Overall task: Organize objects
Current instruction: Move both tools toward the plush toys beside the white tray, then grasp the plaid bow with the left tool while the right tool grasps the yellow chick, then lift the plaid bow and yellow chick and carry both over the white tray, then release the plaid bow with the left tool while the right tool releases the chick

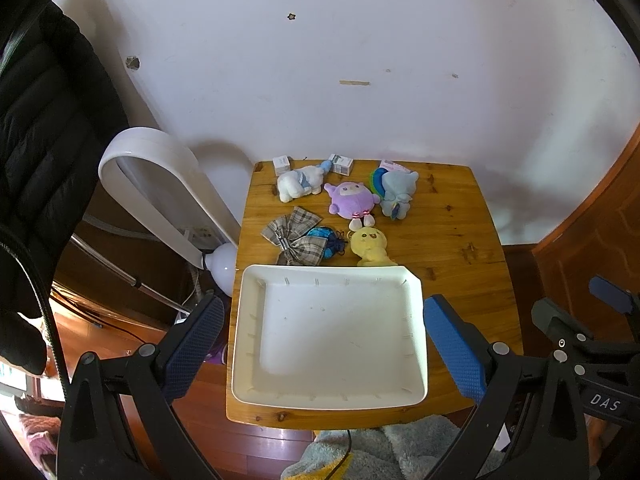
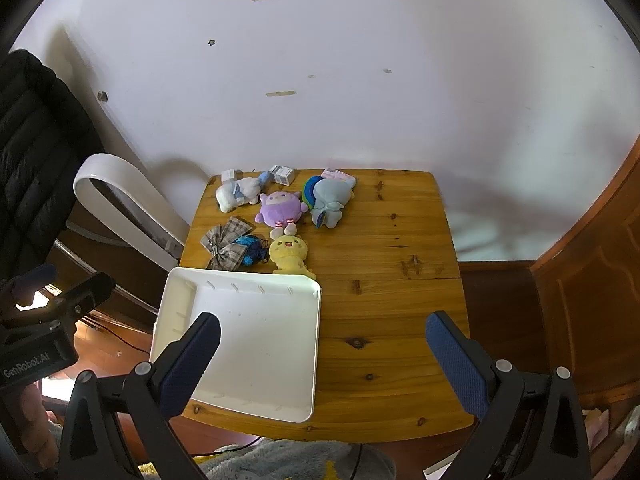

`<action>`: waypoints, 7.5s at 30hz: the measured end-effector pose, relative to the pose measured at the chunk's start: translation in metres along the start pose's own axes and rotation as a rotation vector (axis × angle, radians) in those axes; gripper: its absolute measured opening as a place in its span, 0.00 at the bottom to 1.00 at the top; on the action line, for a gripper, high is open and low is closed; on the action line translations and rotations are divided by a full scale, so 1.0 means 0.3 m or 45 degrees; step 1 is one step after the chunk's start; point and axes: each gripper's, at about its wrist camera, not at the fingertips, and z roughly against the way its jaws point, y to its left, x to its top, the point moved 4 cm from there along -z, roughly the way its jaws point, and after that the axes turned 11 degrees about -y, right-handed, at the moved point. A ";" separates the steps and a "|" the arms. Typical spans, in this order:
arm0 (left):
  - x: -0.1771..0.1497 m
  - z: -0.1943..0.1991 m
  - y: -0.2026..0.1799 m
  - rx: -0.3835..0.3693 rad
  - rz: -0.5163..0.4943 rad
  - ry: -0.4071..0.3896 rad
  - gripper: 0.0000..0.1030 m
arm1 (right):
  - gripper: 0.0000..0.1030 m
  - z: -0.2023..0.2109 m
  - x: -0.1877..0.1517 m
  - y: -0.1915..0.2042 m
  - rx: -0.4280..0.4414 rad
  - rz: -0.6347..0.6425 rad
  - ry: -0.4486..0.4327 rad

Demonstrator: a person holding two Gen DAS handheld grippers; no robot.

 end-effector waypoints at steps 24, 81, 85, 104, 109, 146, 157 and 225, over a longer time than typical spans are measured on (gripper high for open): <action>0.002 0.015 -0.012 0.036 0.077 0.006 0.97 | 1.00 0.004 0.015 -0.007 0.069 0.014 -0.001; 0.236 -0.405 0.168 0.279 0.096 0.078 0.97 | 1.00 -0.613 0.225 0.019 0.235 -0.054 0.185; 0.198 -0.652 0.231 0.162 0.142 0.222 0.97 | 0.91 -0.818 0.174 0.065 0.200 -0.089 0.286; -0.161 -1.309 0.376 -0.001 0.577 0.657 0.97 | 0.83 -1.289 -0.080 0.145 -0.006 -0.094 0.608; -0.205 -1.349 0.366 -0.013 0.666 0.750 0.96 | 0.77 -1.316 -0.090 0.148 -0.036 -0.089 0.628; -0.008 -1.159 0.231 0.059 0.796 0.533 0.18 | 0.41 -1.074 0.022 0.069 -0.109 -0.205 0.442; 0.043 -0.750 0.289 0.043 0.695 0.152 0.18 | 0.41 -0.751 0.132 0.087 -0.002 -0.302 0.144; -0.403 -0.393 -0.024 0.177 0.019 0.193 0.77 | 0.66 -0.418 -0.288 0.264 0.190 -0.289 0.361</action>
